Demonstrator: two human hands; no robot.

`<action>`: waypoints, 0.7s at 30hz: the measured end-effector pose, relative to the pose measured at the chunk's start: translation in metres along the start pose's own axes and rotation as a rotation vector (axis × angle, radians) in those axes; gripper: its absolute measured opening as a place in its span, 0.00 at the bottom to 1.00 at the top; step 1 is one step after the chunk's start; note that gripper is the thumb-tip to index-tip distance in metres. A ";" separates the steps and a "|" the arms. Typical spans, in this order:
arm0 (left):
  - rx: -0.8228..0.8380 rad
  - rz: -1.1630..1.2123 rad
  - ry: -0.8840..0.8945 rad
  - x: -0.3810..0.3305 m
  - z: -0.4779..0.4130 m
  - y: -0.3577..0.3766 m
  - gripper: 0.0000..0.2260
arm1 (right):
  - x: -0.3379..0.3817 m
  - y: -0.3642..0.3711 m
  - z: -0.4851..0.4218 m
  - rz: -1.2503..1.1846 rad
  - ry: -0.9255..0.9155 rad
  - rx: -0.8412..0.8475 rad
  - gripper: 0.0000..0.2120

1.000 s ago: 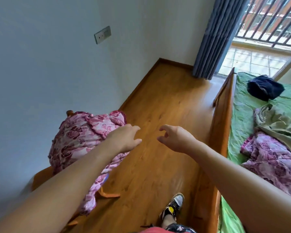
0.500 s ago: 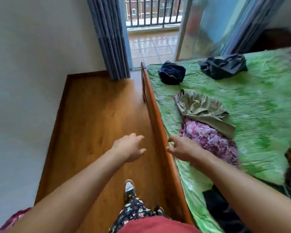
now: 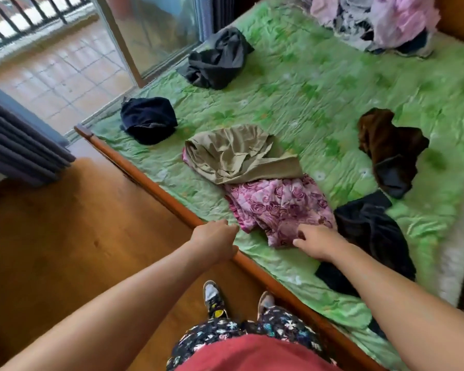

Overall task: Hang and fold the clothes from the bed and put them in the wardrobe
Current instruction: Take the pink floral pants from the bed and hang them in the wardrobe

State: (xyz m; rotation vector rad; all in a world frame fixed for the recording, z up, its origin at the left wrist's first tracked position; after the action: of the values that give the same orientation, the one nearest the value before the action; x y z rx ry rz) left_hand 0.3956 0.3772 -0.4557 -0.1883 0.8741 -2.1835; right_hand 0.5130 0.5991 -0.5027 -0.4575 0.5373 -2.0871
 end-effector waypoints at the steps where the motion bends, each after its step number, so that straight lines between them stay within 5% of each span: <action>1: 0.025 -0.020 0.015 0.000 -0.012 -0.002 0.21 | -0.004 0.003 -0.005 -0.022 0.015 0.010 0.18; 11: 0.265 -0.085 0.094 -0.019 -0.158 0.035 0.23 | -0.035 0.052 -0.100 -0.070 0.016 0.135 0.23; 15: 0.311 -0.031 0.140 -0.038 -0.216 0.068 0.29 | -0.068 0.080 -0.141 -0.207 0.147 0.137 0.36; 21: 0.315 0.545 0.044 -0.066 -0.290 0.110 0.30 | -0.096 0.103 -0.190 -0.159 0.150 -0.022 0.46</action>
State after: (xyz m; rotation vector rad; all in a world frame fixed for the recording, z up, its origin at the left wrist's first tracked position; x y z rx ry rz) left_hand 0.3957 0.5249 -0.7358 0.2306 0.5138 -1.7786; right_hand 0.5366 0.6669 -0.7282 -0.3679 0.6296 -2.2825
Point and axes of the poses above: each hand's wrist, its own z-axis away from the middle knuckle, its own y-axis out of the palm, x = y × z, the point moved 6 cm from there along -z, towards the middle knuckle, and after that the axes turned 11 degrees about x, right-handed, at the moved point
